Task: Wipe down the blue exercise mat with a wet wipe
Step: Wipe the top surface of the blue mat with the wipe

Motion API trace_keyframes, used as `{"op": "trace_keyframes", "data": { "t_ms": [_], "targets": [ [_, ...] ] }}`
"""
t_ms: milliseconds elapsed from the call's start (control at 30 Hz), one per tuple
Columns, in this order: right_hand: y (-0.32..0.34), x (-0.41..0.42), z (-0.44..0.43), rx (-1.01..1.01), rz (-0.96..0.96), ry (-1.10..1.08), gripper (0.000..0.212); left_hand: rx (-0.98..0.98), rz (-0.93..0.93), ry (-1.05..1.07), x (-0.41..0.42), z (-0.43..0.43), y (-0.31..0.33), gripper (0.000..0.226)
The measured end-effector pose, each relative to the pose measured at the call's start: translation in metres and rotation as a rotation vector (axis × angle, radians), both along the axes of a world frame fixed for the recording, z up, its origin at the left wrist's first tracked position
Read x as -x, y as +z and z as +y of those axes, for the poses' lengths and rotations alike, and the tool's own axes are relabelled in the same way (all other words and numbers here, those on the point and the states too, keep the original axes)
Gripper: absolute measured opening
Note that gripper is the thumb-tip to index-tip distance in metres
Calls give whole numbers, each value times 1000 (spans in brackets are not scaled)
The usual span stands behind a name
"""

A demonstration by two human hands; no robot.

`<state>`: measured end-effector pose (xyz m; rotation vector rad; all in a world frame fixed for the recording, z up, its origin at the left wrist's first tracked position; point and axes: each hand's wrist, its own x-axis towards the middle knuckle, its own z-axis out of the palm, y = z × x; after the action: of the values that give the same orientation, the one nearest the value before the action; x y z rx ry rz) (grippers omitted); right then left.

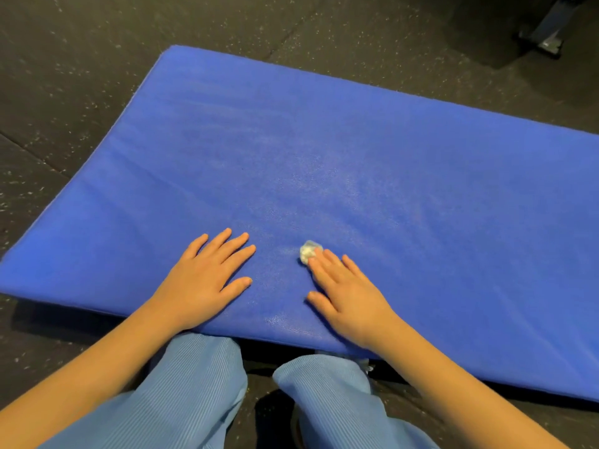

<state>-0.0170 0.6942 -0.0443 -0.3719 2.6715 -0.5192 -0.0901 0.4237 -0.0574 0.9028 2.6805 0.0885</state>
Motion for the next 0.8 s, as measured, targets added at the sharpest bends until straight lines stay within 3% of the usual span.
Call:
{"op": "trace_keyframes", "data": {
  "t_ms": [100, 200, 300, 367, 467, 600, 700, 800],
  "targets": [
    [-4, 17, -22, 52, 3, -156, 86, 4, 18, -8, 0, 0, 1, 69],
    [6, -1, -36, 156, -14, -1, 80, -5, 27, -22, 0, 1, 1, 66],
    [0, 6, -16, 95, 3, 58, 81, -45, 38, -49, 5, 2, -1, 60],
    [-14, 35, -1, 47, 53, -74, 77, -88, 18, -48, 20, 7, 0, 61],
    [-30, 69, 0, -13, 11, -303, 65, -72, -46, 42, 45, 17, -5, 83],
    [-20, 54, -26, 114, 14, -64, 80, 13, -23, 47, 49, 23, -22, 86],
    [-26, 64, -8, 2, 67, 12, 84, 44, 3, 39, 46, 19, -27, 72],
    [-44, 101, 12, -162, 80, -253, 79, 30, -11, 53, 47, 20, -26, 69]
  ]
}}
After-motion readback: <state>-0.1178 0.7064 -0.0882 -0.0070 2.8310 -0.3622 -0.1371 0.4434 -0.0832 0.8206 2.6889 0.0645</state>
